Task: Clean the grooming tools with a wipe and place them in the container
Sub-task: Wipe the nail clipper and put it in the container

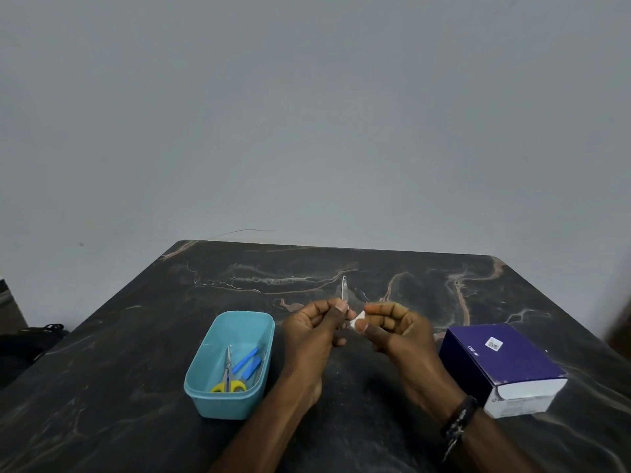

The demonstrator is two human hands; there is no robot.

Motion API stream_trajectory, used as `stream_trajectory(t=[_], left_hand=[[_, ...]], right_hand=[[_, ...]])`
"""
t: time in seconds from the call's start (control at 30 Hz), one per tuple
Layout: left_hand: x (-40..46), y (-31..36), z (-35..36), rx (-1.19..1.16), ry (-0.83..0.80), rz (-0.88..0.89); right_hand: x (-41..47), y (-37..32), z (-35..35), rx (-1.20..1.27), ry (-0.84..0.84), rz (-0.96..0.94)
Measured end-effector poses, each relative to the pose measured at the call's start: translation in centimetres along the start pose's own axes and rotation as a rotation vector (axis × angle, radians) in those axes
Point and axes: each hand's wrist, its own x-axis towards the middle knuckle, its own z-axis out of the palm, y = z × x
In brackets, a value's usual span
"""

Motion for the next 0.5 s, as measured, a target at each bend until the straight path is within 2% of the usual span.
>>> stream_trajectory(t=[0.2,0.5], left_hand=[[-0.25,-0.27,0.21,0.044,-0.025,0.003],[-0.82,-0.23,0.51,0.084,-0.111,0.017]], right_hand=[[0.28,-0.34,-0.39,0.069,0.121,-0.062],[0.26,-0.24,-0.44,0.079,0.187,-0.110]])
